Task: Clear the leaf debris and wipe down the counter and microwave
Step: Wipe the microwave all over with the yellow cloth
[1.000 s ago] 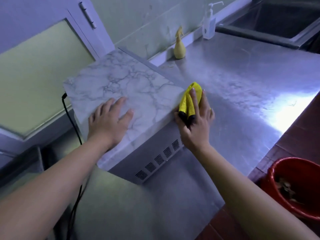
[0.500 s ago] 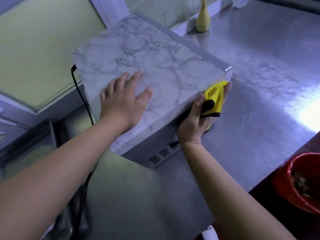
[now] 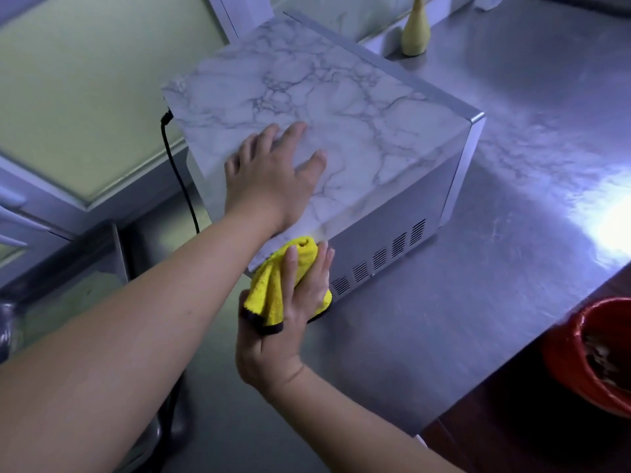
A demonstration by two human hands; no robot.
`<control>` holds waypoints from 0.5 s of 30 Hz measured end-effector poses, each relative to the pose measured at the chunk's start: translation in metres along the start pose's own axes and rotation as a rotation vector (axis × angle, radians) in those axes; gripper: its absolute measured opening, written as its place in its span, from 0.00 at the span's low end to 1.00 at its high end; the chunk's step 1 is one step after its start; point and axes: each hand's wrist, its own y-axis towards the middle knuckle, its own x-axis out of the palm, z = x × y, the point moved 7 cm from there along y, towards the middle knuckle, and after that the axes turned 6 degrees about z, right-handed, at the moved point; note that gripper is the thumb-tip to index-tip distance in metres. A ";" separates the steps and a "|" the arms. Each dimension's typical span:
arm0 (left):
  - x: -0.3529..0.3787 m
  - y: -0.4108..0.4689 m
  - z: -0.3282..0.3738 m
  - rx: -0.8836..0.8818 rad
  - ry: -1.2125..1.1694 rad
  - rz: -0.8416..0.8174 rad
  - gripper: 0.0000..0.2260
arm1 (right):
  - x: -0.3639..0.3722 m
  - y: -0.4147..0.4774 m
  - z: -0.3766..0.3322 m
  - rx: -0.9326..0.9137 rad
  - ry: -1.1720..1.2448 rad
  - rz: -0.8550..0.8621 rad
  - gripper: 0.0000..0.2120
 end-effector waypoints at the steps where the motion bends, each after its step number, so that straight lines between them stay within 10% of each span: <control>1: 0.000 0.000 0.000 0.002 -0.003 0.003 0.28 | -0.004 0.001 0.003 -0.100 -0.032 -0.066 0.33; 7: 0.000 0.001 -0.001 0.004 -0.005 -0.013 0.29 | -0.056 0.089 0.051 -0.398 -0.192 -0.148 0.28; 15: 0.003 -0.001 -0.001 0.008 0.001 -0.014 0.30 | -0.111 0.219 0.130 0.175 0.209 0.294 0.30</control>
